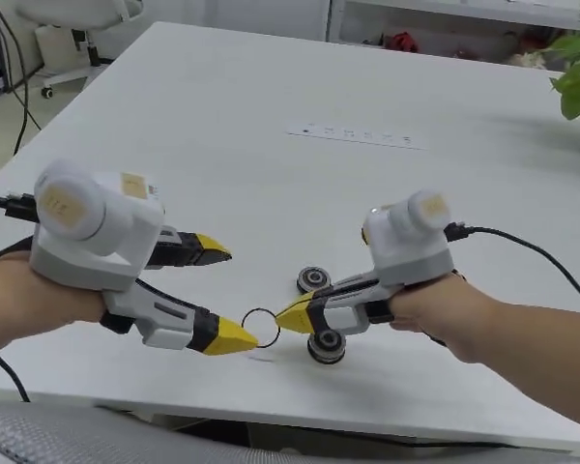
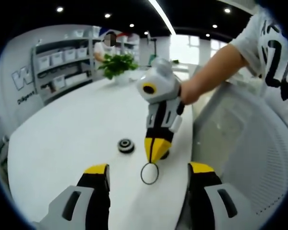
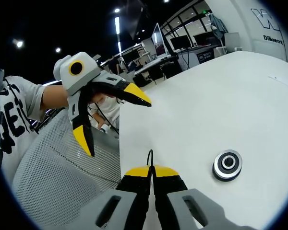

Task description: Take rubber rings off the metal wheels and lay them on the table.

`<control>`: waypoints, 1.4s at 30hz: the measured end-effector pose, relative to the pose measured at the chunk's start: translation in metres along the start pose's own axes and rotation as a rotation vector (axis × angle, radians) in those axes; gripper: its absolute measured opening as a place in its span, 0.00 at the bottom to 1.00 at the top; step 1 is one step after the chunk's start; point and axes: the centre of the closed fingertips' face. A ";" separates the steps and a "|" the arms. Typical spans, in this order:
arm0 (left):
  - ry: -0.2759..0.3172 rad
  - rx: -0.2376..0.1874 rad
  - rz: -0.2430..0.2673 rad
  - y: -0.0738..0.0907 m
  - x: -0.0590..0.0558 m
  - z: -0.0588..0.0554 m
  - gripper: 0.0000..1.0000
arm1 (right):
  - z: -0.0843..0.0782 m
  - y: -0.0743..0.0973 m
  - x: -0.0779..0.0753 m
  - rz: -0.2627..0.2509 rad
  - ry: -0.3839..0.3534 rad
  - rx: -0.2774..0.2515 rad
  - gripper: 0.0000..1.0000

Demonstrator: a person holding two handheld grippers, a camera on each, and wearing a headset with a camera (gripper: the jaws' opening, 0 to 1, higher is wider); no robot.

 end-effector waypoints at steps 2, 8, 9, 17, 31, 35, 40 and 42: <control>0.003 0.003 0.004 0.000 0.001 -0.002 0.67 | -0.004 -0.002 -0.003 -0.016 0.000 0.009 0.00; 0.007 0.012 0.004 0.000 -0.001 -0.006 0.67 | -0.011 -0.003 -0.007 -0.039 -0.003 0.026 0.00; 0.006 0.014 0.004 0.000 -0.002 -0.007 0.67 | -0.012 -0.003 -0.008 -0.047 0.003 0.030 0.00; 0.011 0.020 0.005 -0.001 -0.001 -0.007 0.67 | -0.010 -0.001 -0.012 -0.067 0.016 0.024 0.08; -0.003 0.031 -0.006 -0.003 -0.005 -0.005 0.67 | -0.001 0.008 -0.004 -0.066 0.033 -0.014 0.17; -0.008 0.029 -0.009 -0.005 -0.005 0.000 0.66 | 0.004 0.014 -0.001 -0.069 0.040 -0.035 0.18; -0.016 0.022 -0.018 -0.009 -0.005 0.008 0.65 | 0.008 0.026 0.003 -0.073 0.046 -0.060 0.18; -0.018 0.022 -0.022 -0.011 -0.006 0.010 0.65 | 0.009 0.032 0.002 -0.080 0.044 -0.074 0.18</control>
Point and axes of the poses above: the centre of the closed fingertips' face, and the gripper's own axes: y roughly backward along the fingers, x roughly to its left, z roughly out of its top, and after that the axes turned 11 degrees about z, right-handed
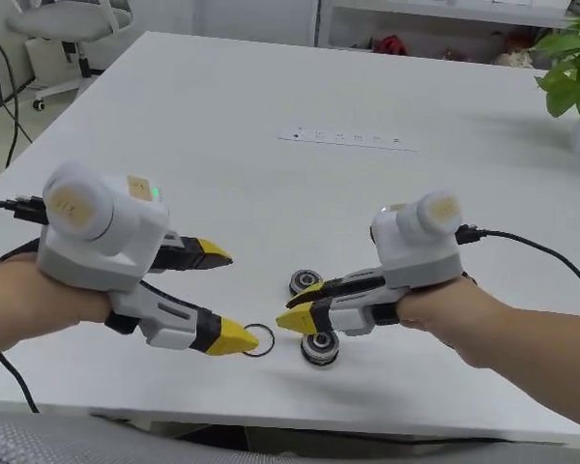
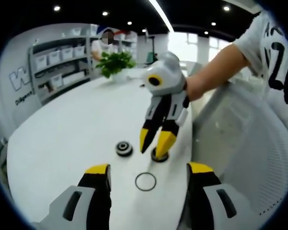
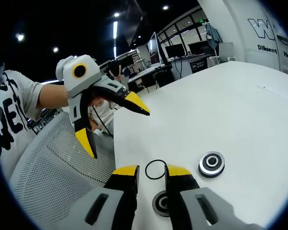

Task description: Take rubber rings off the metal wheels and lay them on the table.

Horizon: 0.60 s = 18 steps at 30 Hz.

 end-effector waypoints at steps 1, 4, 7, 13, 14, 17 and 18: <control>0.000 -0.002 -0.002 -0.001 0.000 0.002 0.65 | 0.000 0.004 -0.001 -0.005 0.000 -0.005 0.19; -0.005 -0.006 -0.008 -0.004 -0.002 0.006 0.65 | 0.000 0.013 -0.004 -0.019 -0.005 -0.017 0.19; -0.008 -0.009 -0.015 -0.008 -0.002 0.010 0.64 | 0.001 0.021 -0.005 -0.026 -0.015 -0.035 0.19; -0.008 -0.010 -0.023 -0.015 -0.003 0.014 0.63 | 0.001 0.034 -0.007 -0.040 -0.004 -0.038 0.19; -0.008 -0.010 -0.024 -0.016 -0.004 0.014 0.63 | 0.001 0.037 -0.009 -0.042 -0.004 -0.041 0.19; -0.010 -0.010 -0.029 -0.020 -0.005 0.017 0.62 | -0.001 0.042 -0.010 -0.047 -0.005 -0.043 0.19; -0.011 -0.010 -0.030 -0.021 -0.005 0.017 0.62 | -0.002 0.043 -0.011 -0.048 -0.007 -0.044 0.19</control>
Point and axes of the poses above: the centre of the closed fingertips' face, and the gripper's own axes: y roughly backward along the fingers, x roughly to its left, z roughly out of its top, and after that the axes turned 11 degrees about z, right-handed
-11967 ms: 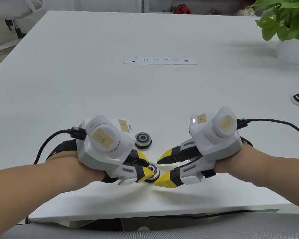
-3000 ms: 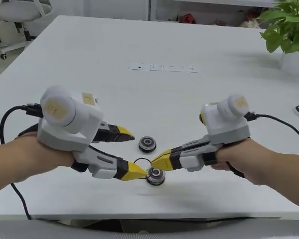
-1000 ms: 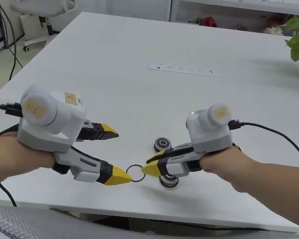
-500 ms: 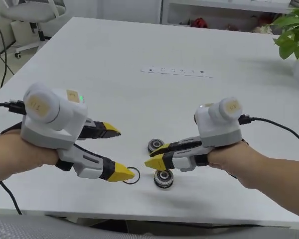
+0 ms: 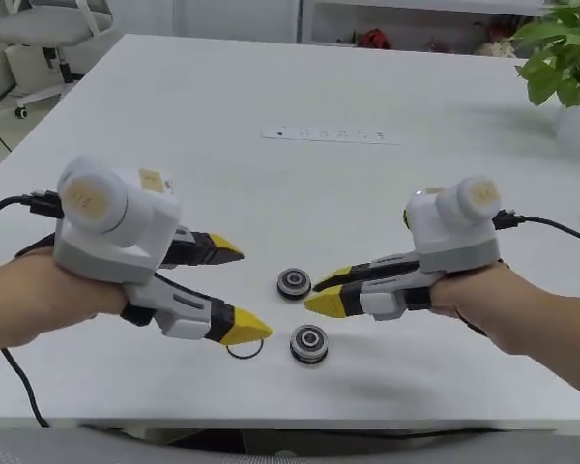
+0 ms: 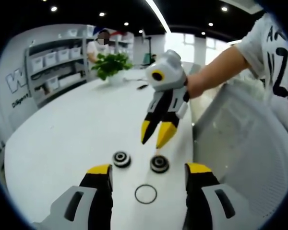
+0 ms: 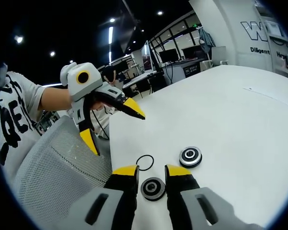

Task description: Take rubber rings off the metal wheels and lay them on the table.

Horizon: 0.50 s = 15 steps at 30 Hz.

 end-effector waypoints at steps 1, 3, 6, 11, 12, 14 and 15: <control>-0.001 0.000 0.000 -0.001 0.000 0.001 0.62 | -0.001 0.001 -0.001 -0.001 0.000 0.000 0.19; -0.002 0.000 -0.002 -0.004 -0.001 0.002 0.61 | -0.003 0.003 -0.002 -0.003 -0.001 0.000 0.19; 0.000 0.000 -0.005 -0.008 -0.002 0.003 0.60 | -0.005 0.005 -0.001 -0.001 -0.005 -0.002 0.19; 0.011 0.001 -0.005 -0.014 -0.003 0.002 0.58 | -0.011 0.005 0.003 0.009 -0.012 -0.002 0.18; 0.014 0.002 -0.007 -0.015 -0.003 0.002 0.57 | -0.012 0.005 0.004 0.010 -0.014 -0.001 0.18; 0.023 0.004 -0.010 -0.018 -0.004 0.001 0.56 | -0.015 0.005 0.005 0.015 -0.015 0.005 0.19; 0.027 0.005 -0.011 -0.020 -0.005 0.001 0.56 | -0.016 0.005 0.005 0.016 -0.014 0.008 0.19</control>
Point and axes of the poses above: the centre of the closed fingertips' face, and the gripper's own axes: y roughly backward along the fingers, x roughly to its left, z roughly out of its top, and after that the axes turned 11 degrees about z, right-handed
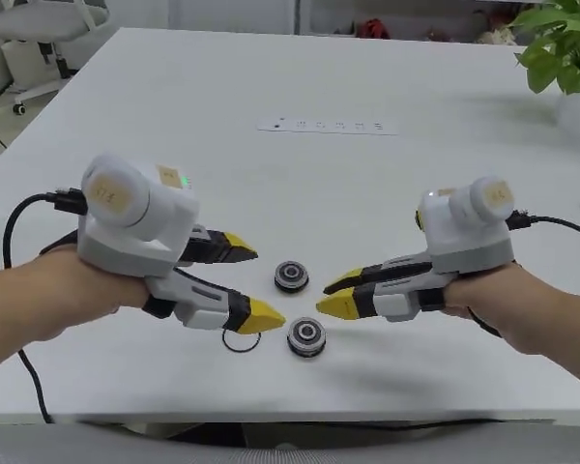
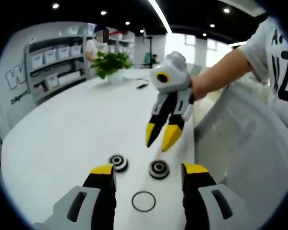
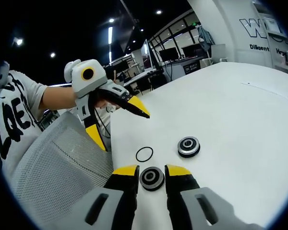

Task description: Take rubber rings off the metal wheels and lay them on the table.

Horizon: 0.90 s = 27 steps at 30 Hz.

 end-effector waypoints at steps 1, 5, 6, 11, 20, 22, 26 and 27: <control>0.001 0.001 -0.001 -0.001 0.000 0.000 0.55 | -0.001 0.000 0.000 0.000 0.002 0.004 0.19; -0.009 0.011 -0.005 -0.008 -0.003 -0.003 0.55 | -0.009 0.000 -0.001 0.001 0.006 0.024 0.19; -0.009 0.016 -0.010 -0.009 -0.004 -0.003 0.54 | -0.011 0.000 -0.002 0.000 0.007 0.028 0.19; -0.017 0.035 -0.035 -0.018 -0.012 -0.008 0.51 | -0.023 0.001 -0.006 -0.002 0.016 0.062 0.19; -0.030 0.058 -0.068 -0.029 -0.022 -0.016 0.47 | -0.040 -0.003 -0.011 0.012 0.041 0.112 0.18; -0.033 0.063 -0.076 -0.031 -0.023 -0.016 0.45 | -0.040 -0.005 -0.011 0.015 0.047 0.118 0.17; -0.043 0.072 -0.086 -0.035 -0.026 -0.018 0.41 | -0.042 -0.006 -0.012 0.019 0.062 0.131 0.16; -0.047 0.074 -0.088 -0.036 -0.027 -0.018 0.41 | -0.044 -0.006 -0.012 0.020 0.066 0.137 0.16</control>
Point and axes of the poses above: the centre of the closed fingertips' face, and the gripper's own axes: y roughly backward along the fingers, x roughly to its left, z roughly out of its top, and after that the axes turned 11 degrees about z, right-handed
